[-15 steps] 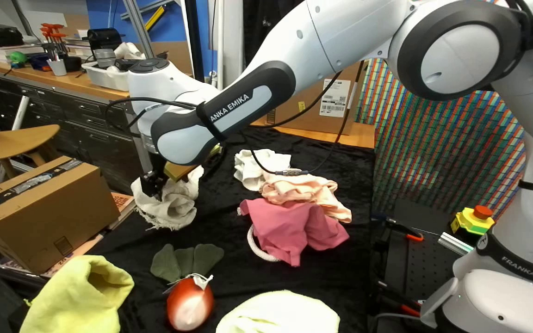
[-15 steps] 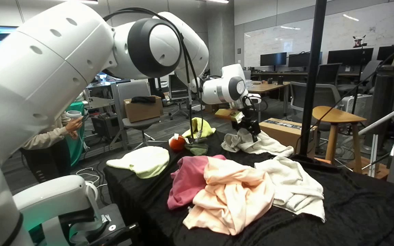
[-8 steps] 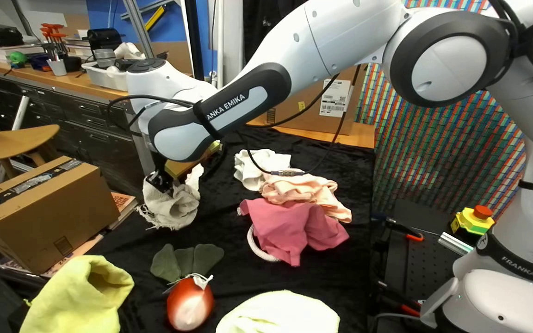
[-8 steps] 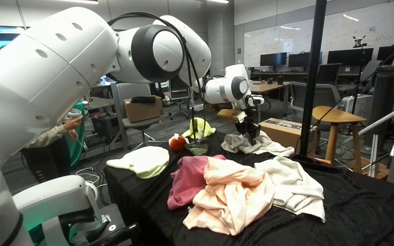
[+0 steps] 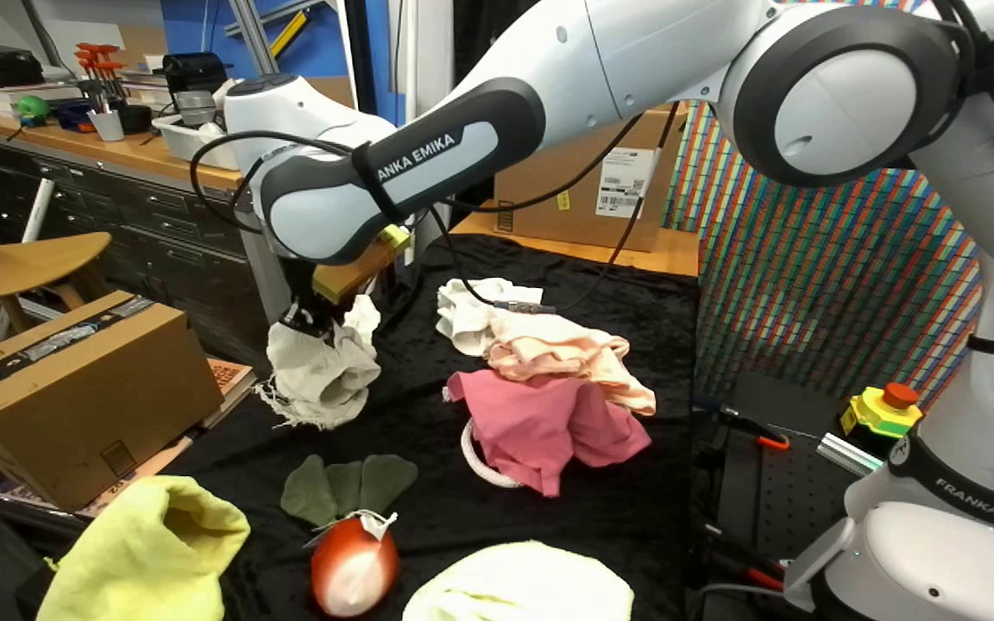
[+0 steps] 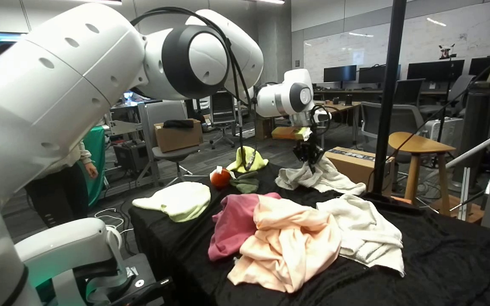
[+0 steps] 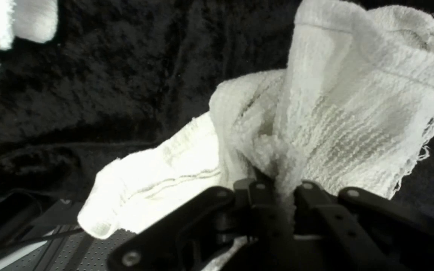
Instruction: Place the t-shirts, towels and radish in a pile on the table
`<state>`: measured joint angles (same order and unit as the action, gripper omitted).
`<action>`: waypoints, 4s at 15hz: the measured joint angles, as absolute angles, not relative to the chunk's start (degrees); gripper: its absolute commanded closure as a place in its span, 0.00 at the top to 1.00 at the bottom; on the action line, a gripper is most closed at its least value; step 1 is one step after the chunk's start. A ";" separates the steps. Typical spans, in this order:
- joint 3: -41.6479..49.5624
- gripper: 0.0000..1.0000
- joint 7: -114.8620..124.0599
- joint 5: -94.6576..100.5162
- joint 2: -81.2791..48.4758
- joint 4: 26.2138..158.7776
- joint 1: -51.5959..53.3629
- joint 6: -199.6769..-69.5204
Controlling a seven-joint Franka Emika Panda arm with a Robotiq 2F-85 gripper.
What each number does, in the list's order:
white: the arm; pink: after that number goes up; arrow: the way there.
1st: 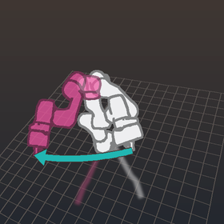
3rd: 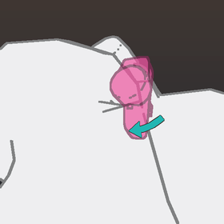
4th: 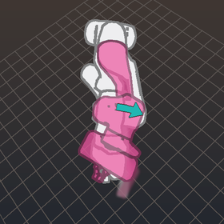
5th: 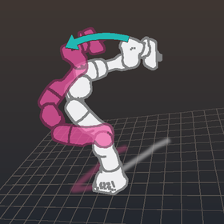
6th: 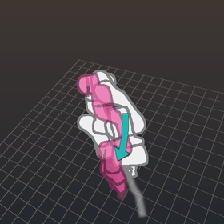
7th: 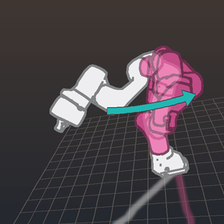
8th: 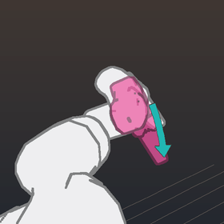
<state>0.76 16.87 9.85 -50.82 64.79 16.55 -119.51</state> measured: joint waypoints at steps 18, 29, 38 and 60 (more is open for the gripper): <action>-0.60 0.09 12.41 7.26 -7.70 100.28 8.71 -118.56; -0.87 0.56 9.84 4.99 6.48 114.89 5.73 -113.13; -2.59 1.00 9.56 5.05 4.50 114.71 5.71 -110.84; -12.21 1.00 3.36 13.44 -35.61 72.51 23.30 -104.89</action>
